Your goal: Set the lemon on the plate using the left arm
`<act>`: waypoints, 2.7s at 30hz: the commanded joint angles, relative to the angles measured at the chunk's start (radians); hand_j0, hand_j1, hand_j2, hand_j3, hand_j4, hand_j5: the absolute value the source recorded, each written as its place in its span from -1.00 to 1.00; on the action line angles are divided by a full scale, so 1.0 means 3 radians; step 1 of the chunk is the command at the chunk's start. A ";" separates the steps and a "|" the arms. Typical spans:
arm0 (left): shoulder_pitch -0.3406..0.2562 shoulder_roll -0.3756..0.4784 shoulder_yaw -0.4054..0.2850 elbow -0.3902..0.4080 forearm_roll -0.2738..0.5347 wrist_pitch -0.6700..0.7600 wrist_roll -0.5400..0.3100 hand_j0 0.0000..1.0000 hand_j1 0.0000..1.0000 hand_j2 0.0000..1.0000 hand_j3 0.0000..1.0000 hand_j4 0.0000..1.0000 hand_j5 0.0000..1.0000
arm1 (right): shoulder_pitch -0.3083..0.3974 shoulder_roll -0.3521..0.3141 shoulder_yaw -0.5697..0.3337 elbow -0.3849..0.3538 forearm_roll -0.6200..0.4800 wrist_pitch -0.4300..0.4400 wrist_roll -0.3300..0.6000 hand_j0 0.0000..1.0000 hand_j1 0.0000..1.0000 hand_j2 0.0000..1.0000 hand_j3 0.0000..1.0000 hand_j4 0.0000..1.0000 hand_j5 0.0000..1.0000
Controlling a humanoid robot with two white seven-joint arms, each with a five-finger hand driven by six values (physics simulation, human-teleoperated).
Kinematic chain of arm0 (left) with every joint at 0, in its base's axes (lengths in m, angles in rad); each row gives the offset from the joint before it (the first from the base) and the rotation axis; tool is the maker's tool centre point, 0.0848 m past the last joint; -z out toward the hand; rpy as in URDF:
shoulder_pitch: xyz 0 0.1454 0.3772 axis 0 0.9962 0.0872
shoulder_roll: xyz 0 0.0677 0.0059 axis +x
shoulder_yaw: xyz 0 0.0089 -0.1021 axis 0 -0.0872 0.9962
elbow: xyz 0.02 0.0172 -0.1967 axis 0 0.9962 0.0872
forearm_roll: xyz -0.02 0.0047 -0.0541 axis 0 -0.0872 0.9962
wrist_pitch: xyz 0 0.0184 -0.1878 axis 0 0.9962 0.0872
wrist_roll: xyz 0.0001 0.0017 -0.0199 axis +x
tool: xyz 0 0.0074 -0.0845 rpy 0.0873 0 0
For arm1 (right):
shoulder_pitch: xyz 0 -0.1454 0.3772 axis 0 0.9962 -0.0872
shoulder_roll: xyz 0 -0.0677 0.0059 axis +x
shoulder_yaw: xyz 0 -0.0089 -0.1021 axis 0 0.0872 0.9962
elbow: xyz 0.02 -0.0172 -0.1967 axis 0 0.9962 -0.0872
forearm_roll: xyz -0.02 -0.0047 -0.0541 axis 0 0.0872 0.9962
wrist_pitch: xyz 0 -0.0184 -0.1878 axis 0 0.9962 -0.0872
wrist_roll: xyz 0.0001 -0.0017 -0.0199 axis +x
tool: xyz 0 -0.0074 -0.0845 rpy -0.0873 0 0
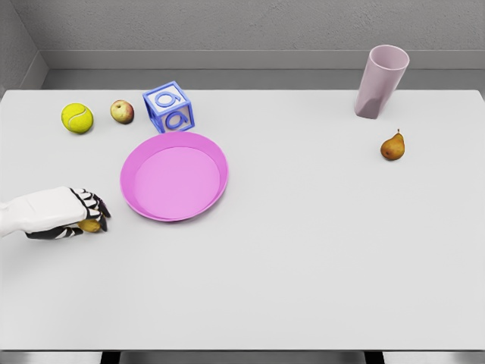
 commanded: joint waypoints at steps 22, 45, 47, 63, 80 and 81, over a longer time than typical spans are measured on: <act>-0.0056 0.0019 0.0297 -0.0028 0.0054 -0.0004 -0.0064 -0.11 -0.11 -0.11 -0.11 -0.11 -0.11 | 0.0000 0.0000 0.0000 0.0000 -0.0002 0.0000 0.0000 1.00 1.00 1.00 1.00 1.00 1.00; -0.0332 -0.0630 0.0327 -0.0191 0.0039 -0.0004 -0.0254 -0.11 -0.11 -0.11 -0.11 -0.11 -0.11 | 0.0000 0.0000 0.0000 0.0000 -0.0002 0.0000 0.0000 1.00 1.00 1.00 1.00 1.00 1.00; -0.0343 -0.0692 0.0333 -0.0191 0.0039 -0.0004 -0.0254 -0.11 -0.11 -0.11 -0.11 -0.11 -0.11 | 0.0000 0.0000 0.0000 0.0000 -0.0002 0.0000 0.0000 1.00 1.00 1.00 1.00 1.00 1.00; -0.0511 -0.1060 0.0317 -0.0155 -0.0002 -0.0004 -0.0315 -0.03 -0.03 -0.03 -0.03 -0.03 -0.03 | 0.0000 0.0000 0.0000 0.0000 -0.0002 0.0000 0.0000 1.00 1.00 1.00 1.00 1.00 1.00; -0.0394 -0.0958 0.0813 -0.0002 0.0100 -0.0004 -0.0305 1.00 1.00 1.00 1.00 1.00 1.00 | 0.0000 0.0000 0.0000 0.0000 -0.0002 0.0000 0.0000 1.00 1.00 1.00 1.00 1.00 1.00; -0.0297 -0.0953 0.0900 0.0003 0.0100 -0.0004 -0.0284 1.00 1.00 1.00 1.00 1.00 1.00 | 0.0000 0.0000 0.0000 0.0000 -0.0002 0.0000 0.0000 1.00 1.00 1.00 1.00 1.00 1.00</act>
